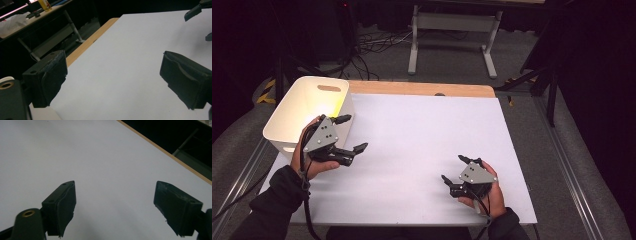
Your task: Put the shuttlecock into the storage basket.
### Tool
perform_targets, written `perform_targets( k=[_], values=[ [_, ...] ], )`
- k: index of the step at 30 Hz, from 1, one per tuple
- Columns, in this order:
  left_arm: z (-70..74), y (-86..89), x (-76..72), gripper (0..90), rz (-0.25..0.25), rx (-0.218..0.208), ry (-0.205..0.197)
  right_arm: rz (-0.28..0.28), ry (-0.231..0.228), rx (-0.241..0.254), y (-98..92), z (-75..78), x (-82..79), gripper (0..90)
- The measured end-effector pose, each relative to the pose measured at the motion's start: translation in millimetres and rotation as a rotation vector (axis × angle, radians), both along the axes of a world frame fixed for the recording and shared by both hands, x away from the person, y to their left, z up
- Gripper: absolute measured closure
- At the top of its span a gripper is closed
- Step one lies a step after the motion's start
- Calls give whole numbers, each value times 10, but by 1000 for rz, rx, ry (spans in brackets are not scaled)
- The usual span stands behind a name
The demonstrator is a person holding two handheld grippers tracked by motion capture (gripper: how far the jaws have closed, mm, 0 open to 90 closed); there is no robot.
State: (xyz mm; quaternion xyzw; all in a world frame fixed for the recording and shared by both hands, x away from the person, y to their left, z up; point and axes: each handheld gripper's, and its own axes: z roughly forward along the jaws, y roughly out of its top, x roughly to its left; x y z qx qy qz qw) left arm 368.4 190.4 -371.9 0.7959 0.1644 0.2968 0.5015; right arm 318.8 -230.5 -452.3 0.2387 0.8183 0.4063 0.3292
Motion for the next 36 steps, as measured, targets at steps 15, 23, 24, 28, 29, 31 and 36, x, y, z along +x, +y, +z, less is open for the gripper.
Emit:
perform_targets(
  k=[15,23,24,28,29,31,36],
  values=[
    [-126,-66,-68,81,-10,8,2,3,1,2,7,2,-5,192],
    [-212,-112,-114,79,-26,18,4,7,1,0,17,3,-12,192],
    [-228,-121,-123,80,-28,22,6,7,1,0,19,2,-13,192],
    [-273,-137,-144,79,-27,23,9,10,-1,-3,30,1,-18,192],
    [-302,-139,-150,78,-29,18,19,13,-1,-5,37,0,-23,191],
    [-333,-145,-164,78,-29,22,24,14,-1,-4,41,1,-25,192],
    [-386,-151,-194,78,-33,27,24,18,2,-5,59,-2,-33,192]
  ],
)
